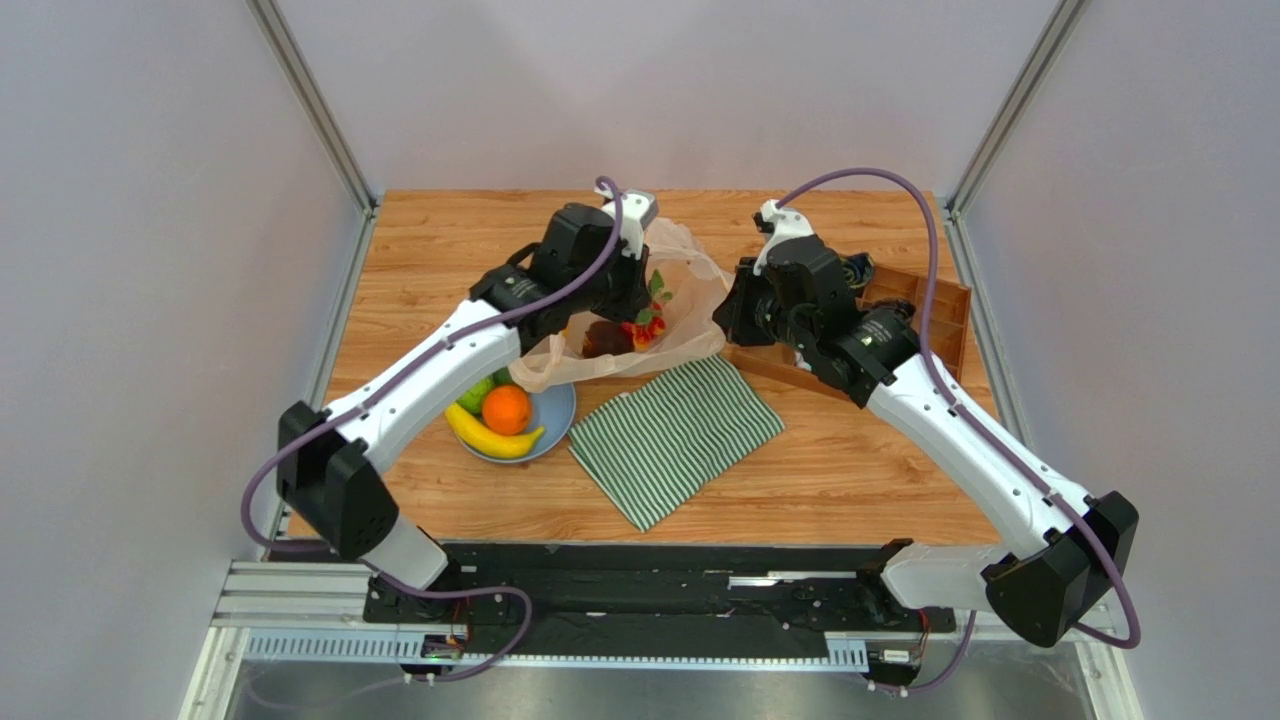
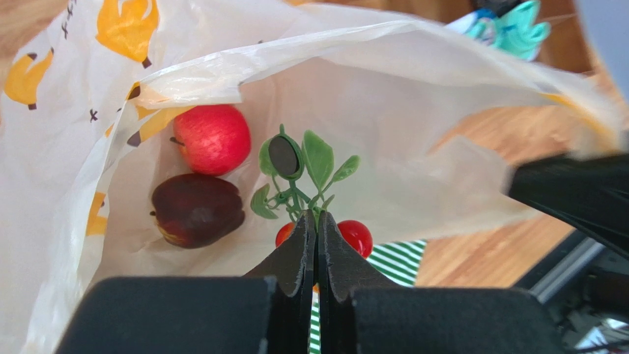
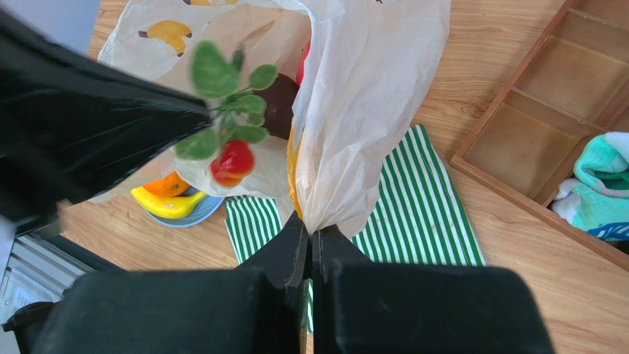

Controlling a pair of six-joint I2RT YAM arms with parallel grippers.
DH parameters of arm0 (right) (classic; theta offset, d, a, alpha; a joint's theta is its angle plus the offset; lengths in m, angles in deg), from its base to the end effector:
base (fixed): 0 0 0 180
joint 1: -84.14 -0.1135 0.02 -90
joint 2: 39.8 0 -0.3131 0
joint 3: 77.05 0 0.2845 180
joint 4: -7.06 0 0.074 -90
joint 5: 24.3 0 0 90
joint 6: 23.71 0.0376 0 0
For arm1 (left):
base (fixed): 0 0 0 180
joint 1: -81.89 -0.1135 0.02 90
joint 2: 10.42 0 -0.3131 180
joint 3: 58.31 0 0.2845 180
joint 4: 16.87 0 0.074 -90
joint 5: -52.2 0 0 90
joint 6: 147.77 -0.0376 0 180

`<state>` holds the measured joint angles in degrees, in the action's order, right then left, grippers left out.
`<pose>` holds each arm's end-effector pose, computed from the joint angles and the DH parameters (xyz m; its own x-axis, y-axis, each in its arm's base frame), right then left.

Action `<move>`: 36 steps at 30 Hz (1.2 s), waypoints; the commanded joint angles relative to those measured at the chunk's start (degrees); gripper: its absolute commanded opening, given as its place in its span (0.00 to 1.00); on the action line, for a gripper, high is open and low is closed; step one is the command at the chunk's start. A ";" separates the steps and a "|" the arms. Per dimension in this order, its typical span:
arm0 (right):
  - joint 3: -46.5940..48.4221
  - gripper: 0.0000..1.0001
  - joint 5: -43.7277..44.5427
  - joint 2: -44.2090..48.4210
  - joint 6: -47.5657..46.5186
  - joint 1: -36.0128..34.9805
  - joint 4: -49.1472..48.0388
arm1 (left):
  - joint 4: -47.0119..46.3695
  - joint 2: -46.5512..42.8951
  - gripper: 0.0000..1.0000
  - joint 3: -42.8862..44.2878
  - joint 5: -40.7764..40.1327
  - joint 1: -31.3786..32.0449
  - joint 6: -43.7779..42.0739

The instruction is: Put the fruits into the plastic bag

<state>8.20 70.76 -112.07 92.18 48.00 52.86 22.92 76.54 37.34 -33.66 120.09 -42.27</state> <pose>0.2406 0.1716 0.4152 -0.6242 0.0828 -0.7769 -0.2835 0.9026 0.3239 0.2970 -0.2372 0.4115 -0.5690 0.1086 -0.8152 0.5327 0.8038 -0.2648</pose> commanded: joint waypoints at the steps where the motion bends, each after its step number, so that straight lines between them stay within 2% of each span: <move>1: 0.14 0.00 0.65 1.61 -0.05 -0.16 -1.11 | -1.51 5.48 0.00 4.14 -3.26 -0.84 -3.38; 10: -0.31 0.00 0.39 1.69 0.04 -0.25 -1.20 | 0.07 13.06 0.00 5.38 -4.05 -1.37 -5.58; 12: -0.31 0.00 0.39 1.61 0.13 -0.07 -1.28 | -0.28 12.80 0.07 4.76 -4.05 -1.37 -5.49; 15: -0.31 0.00 0.04 1.17 0.21 -0.25 -1.46 | -0.63 12.27 0.31 4.50 -3.79 -1.37 -5.49; 16: -0.31 0.00 0.04 0.99 0.13 -0.25 -1.55 | -0.72 12.10 0.44 4.50 -3.27 -1.37 -5.57; 19: -0.31 0.00 0.04 0.99 0.21 -0.25 -1.63 | -0.72 11.66 0.64 4.58 -2.48 -1.37 -5.66; 20: -0.39 0.00 0.04 0.90 0.21 -0.25 -1.63 | -0.72 11.57 0.67 4.50 -2.12 -1.37 -5.84; 23: -0.31 0.00 0.12 0.90 0.30 -0.16 -1.55 | -1.60 10.69 0.71 3.80 -0.45 -1.37 -5.93; 31: -0.48 0.00 0.04 0.73 0.39 -0.25 -1.90 | -7.48 3.58 0.73 -0.16 7.53 -1.28 -8.21; 36: -0.57 0.00 -0.14 0.55 0.57 -0.16 -2.16 | -14.95 -5.45 0.74 -8.32 12.02 -1.28 -8.65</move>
<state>7.81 70.69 -112.03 92.23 48.00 52.80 16.03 79.05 32.97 -27.21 118.89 -49.24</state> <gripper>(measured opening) 0.011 0.739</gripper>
